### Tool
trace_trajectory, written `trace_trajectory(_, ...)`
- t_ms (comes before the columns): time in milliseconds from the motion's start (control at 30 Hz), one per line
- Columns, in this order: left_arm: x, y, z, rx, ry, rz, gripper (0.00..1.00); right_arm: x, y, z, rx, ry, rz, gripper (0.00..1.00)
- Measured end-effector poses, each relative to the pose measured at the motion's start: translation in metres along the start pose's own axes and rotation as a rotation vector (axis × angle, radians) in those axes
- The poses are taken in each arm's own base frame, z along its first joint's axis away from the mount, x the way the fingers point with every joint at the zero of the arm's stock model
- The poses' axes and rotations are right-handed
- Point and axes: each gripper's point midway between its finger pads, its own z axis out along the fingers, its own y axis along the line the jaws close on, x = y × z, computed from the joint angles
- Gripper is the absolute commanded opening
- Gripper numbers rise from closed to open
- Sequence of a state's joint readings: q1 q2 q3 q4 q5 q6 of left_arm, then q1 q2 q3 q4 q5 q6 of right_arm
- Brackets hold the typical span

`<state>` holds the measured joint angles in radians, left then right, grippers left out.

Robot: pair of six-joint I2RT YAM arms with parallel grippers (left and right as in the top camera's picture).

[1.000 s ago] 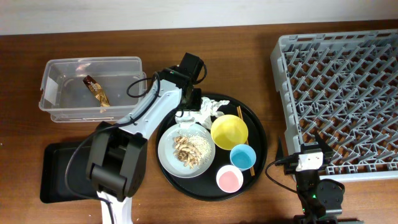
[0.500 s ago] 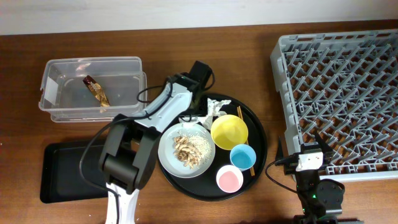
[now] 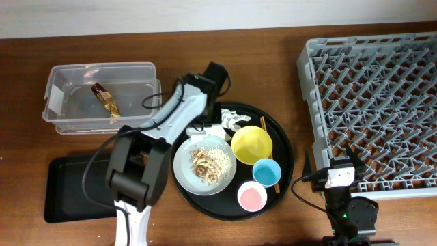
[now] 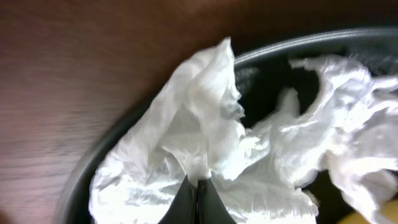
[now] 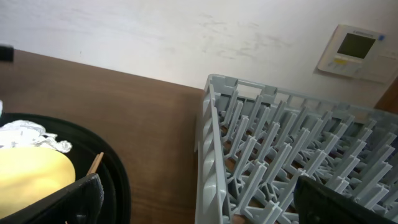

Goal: Sort waste into correct bins and load items into the dishwasher rack
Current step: 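Return the left gripper to the tray and grasp the white tissue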

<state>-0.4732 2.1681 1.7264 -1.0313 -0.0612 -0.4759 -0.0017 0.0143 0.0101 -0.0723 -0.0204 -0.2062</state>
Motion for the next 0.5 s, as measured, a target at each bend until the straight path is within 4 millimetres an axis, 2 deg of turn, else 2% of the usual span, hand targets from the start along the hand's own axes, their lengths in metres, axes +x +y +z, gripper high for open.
trace_trajectory(367,-0.028,0.034,-0.069,0.041,-0.108,-0.093,0.01,0.000,0.000,0.000,0.000,0.000,0.000,0.98)
trace_trajectory(500,-0.042,0.060,-0.092,0.055,-0.171,-0.160,0.01,0.000,0.000,0.000,0.000,0.000,0.000,0.98)
